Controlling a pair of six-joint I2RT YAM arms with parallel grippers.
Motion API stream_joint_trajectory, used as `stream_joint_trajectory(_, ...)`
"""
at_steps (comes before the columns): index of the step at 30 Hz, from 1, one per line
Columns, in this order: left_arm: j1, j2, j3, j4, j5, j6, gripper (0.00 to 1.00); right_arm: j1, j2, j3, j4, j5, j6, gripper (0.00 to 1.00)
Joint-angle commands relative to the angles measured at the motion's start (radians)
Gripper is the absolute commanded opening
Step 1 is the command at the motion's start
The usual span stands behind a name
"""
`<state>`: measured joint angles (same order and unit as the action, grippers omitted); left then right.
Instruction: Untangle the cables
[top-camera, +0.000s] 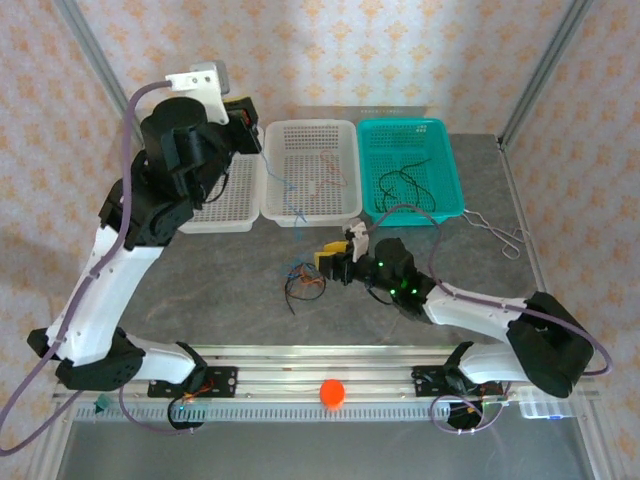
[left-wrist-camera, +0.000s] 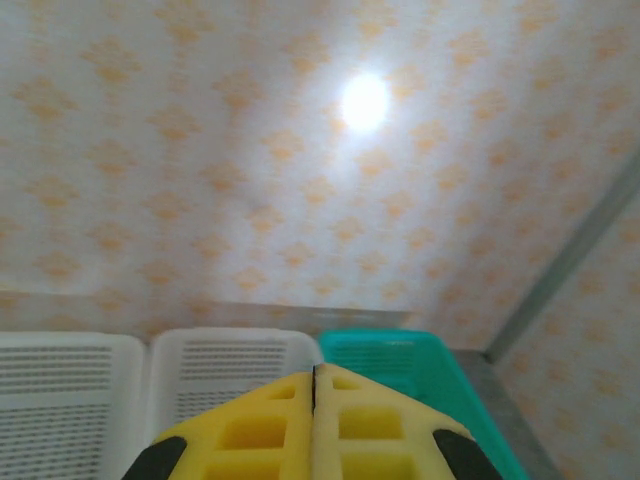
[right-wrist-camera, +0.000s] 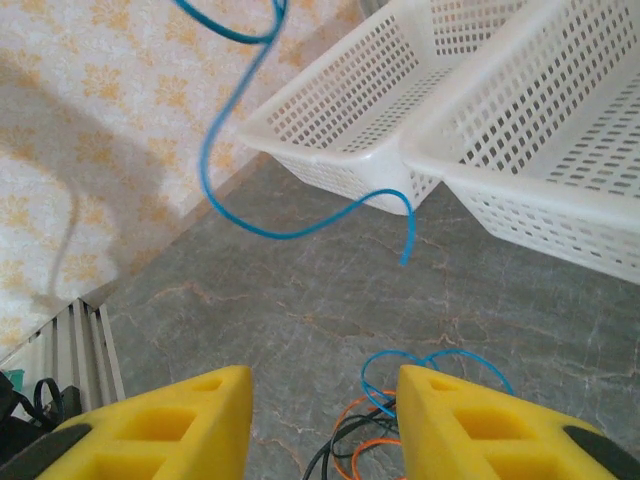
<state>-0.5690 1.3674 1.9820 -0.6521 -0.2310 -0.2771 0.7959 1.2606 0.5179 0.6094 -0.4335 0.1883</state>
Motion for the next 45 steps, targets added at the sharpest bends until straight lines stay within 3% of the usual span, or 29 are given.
stream_joint_trajectory(1, 0.104, 0.028, 0.032, -0.055, -0.010, 0.043, 0.00, 0.006, -0.045, 0.056, -0.046, 0.008, -0.043, 0.43)
stream_joint_trajectory(5, 0.208, 0.083, 0.035, -0.066, 0.025, 0.049, 0.00, 0.006, -0.074, 0.096, -0.094, 0.021, -0.055, 0.45)
stream_joint_trajectory(8, 0.264, 0.124, 0.045, -0.065, 0.049, 0.062, 0.00, 0.002, -0.101, 0.131, -0.114, 0.062, -0.035, 0.52)
stream_joint_trajectory(11, 0.304, 0.168, 0.071, -0.063, 0.053, 0.084, 0.00, -0.006, -0.097, 0.207, -0.204, 0.096, -0.043, 0.59)
stream_joint_trajectory(22, 0.449, 0.298, 0.190, -0.050, 0.111, 0.107, 0.00, -0.020, -0.052, 0.365, -0.404, 0.174, -0.047, 0.68)
stream_joint_trajectory(27, 0.454, 0.355, 0.359, -0.093, 0.147, 0.101, 0.00, -0.020, -0.042, 0.418, -0.461, 0.305, 0.009, 0.90)
stream_joint_trajectory(28, 0.454, 0.358, 0.382, -0.103, 0.162, 0.094, 0.00, -0.020, -0.041, 0.430, -0.481, 0.319, 0.009, 0.99)
stream_joint_trajectory(34, 0.454, 0.255, 0.298, -0.028, 0.359, 0.008, 0.00, -0.023, -0.054, 0.474, -0.589, 0.458, 0.052, 1.00)
stream_joint_trajectory(38, 0.454, 0.136, 0.176, 0.064, 0.455, -0.056, 0.00, -0.024, -0.070, 0.448, -0.563, 0.508, 0.052, 1.00)
stream_joint_trajectory(45, 0.454, 0.005, 0.058, 0.137, 0.459, -0.076, 0.00, -0.025, -0.028, 0.488, -0.610, 0.527, 0.037, 1.00)
